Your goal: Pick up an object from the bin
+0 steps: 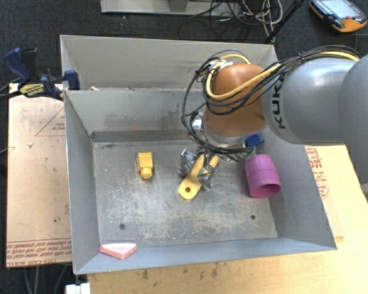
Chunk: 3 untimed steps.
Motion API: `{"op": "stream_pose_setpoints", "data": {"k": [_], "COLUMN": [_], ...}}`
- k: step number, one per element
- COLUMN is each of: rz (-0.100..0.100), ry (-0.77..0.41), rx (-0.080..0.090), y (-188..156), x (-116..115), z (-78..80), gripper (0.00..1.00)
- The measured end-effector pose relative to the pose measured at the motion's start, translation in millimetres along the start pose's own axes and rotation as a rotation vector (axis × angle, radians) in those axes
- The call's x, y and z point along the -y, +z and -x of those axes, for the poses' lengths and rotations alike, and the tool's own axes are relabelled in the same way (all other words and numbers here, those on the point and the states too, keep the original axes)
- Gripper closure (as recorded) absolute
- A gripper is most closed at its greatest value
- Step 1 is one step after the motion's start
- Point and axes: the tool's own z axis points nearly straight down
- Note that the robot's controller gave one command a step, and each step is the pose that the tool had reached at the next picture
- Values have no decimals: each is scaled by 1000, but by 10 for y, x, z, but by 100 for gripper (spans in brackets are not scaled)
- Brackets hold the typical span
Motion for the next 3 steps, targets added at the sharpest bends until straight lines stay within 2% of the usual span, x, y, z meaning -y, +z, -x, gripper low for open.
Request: {"op": "stream_pose_setpoints", "data": {"k": [1, 2, 3], "rz": [11, 12, 7], "ry": [-306, -304, -330], "rx": [-16, -12, 6], "y": [9, 25, -4], "x": [-298, -332, -396], "z": [58, 336, -193], "gripper": [100, 100, 100]}}
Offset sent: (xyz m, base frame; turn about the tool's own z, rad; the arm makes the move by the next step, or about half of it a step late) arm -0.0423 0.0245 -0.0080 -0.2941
